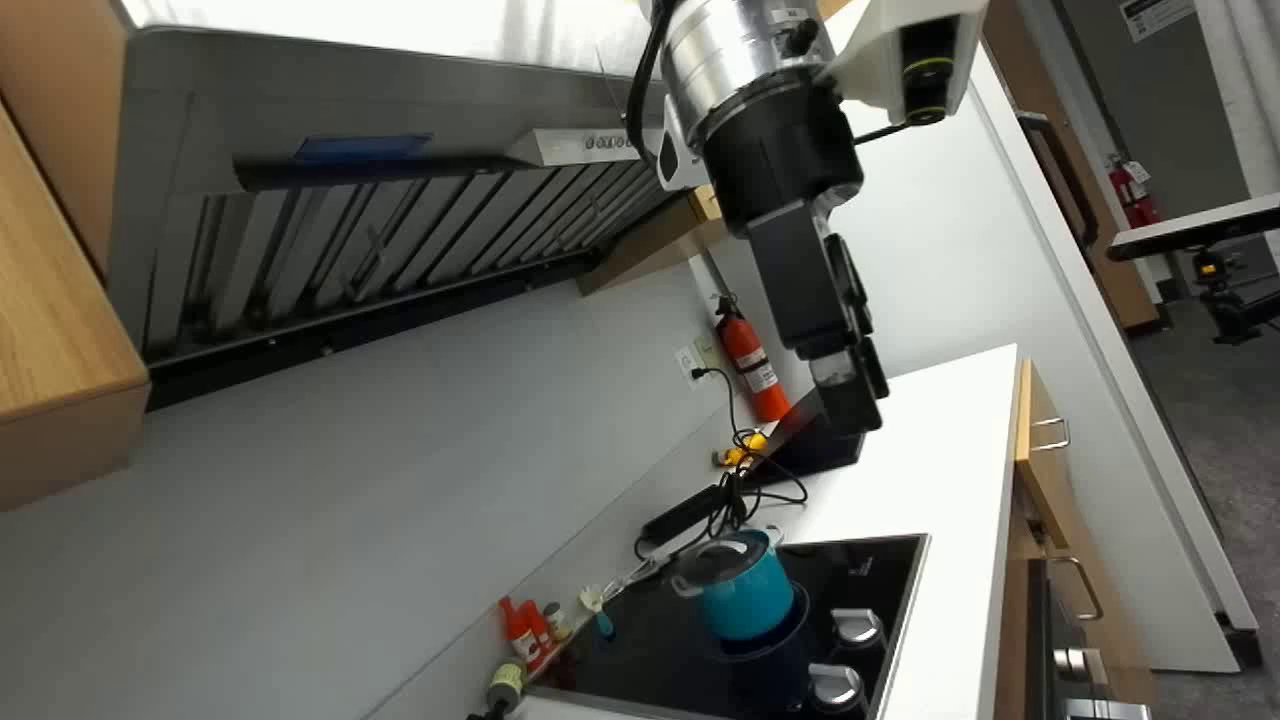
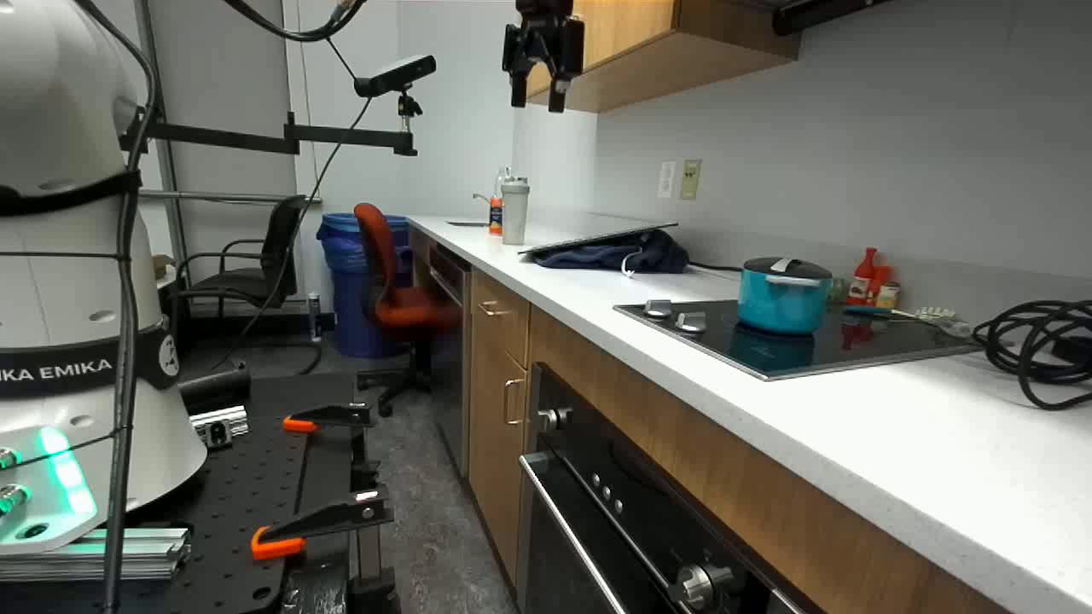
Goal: Take the lid off the blue pot
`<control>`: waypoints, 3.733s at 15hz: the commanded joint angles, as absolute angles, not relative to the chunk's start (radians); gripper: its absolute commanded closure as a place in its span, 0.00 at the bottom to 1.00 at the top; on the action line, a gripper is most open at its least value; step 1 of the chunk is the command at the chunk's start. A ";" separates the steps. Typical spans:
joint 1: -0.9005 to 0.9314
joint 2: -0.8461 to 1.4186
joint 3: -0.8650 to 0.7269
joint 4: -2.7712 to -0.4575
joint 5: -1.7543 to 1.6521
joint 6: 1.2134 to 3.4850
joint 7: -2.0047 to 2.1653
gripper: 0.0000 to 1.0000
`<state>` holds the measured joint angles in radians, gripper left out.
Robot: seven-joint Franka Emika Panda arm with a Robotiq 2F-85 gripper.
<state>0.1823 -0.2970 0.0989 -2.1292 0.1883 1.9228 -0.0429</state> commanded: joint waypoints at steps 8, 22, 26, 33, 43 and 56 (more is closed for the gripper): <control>0.171 -0.297 0.109 -2.127 0.191 1.920 -0.045 0.00; 0.170 -0.298 0.111 -2.131 0.183 1.930 -0.042 0.00; 0.160 -0.303 0.116 -2.151 0.150 1.947 -0.024 0.00; 0.143 -0.314 0.120 -2.220 0.069 1.975 0.012 0.00; 0.098 -0.288 0.118 -2.349 -0.082 2.125 0.128 0.00; 0.025 -0.101 0.096 -2.342 -0.262 2.380 0.240 0.02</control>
